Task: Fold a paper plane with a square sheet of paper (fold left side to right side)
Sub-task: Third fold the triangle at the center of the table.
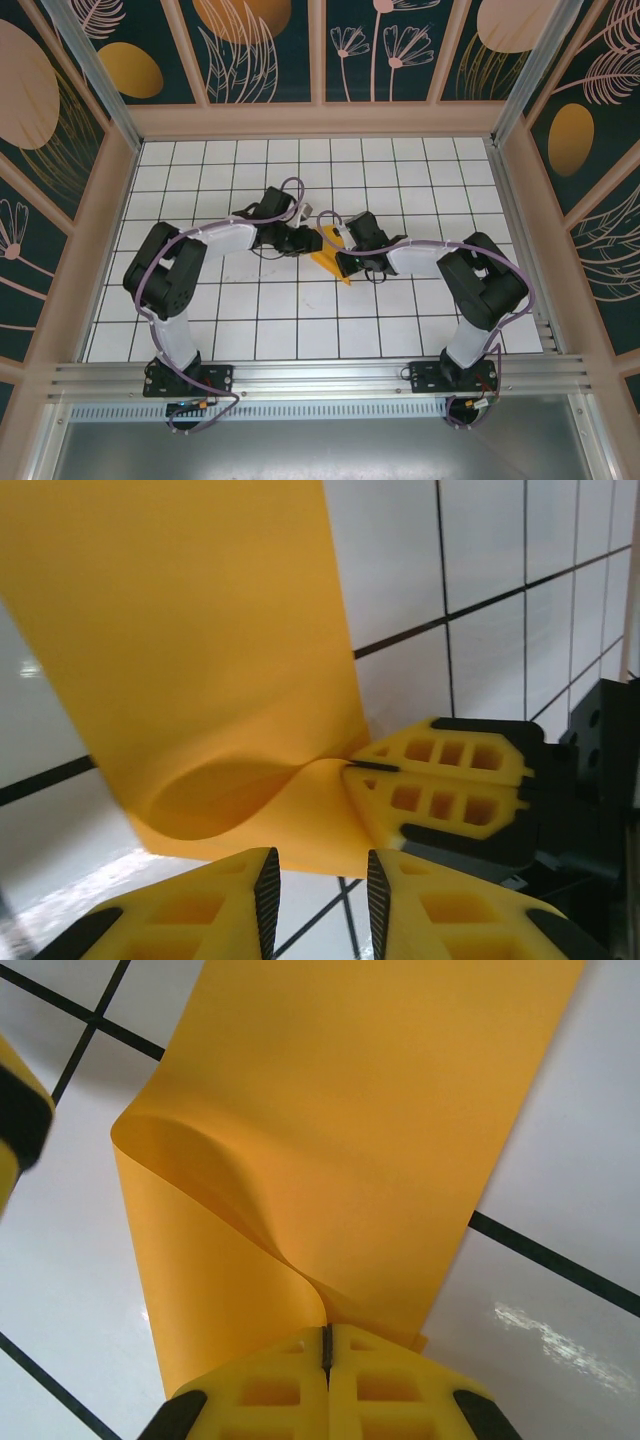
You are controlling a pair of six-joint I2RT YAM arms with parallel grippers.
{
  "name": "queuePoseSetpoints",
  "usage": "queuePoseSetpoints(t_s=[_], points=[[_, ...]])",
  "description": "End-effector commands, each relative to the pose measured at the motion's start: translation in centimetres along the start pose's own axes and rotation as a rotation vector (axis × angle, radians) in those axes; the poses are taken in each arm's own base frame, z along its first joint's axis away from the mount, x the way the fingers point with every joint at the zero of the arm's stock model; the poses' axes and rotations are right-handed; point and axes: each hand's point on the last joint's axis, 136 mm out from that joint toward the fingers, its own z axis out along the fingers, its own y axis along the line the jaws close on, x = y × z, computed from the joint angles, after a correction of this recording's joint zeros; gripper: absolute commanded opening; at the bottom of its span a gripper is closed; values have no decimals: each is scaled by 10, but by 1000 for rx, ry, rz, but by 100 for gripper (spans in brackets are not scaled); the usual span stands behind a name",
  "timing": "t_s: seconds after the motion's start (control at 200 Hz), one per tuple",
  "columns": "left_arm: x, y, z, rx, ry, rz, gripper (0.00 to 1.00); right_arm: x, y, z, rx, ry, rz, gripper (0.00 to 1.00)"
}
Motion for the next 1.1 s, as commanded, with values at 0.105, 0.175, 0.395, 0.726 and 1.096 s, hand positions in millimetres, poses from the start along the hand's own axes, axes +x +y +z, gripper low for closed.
queuePoseSetpoints(t_s=[0.105, 0.175, 0.395, 0.726, 1.096], points=[[1, 0, 18, 31, 13, -9, 32, 29, -7, 7, 13, 107, 25, 0], [0, 4, 20, 17, 10, -11, 32, 30, -7, 7, 13, 109, 25, 0], [0, 19, 29, -32, 16, -25, 33, 29, -7, 6, 14, 106, 25, 0], [10, 43, 39, -100, 42, -47, 32, 18, -7, 0, 25, 77, 22, 0], [24, 70, 43, -192, 76, -66, 32, -16, -12, -35, 29, -43, 80, 29]])
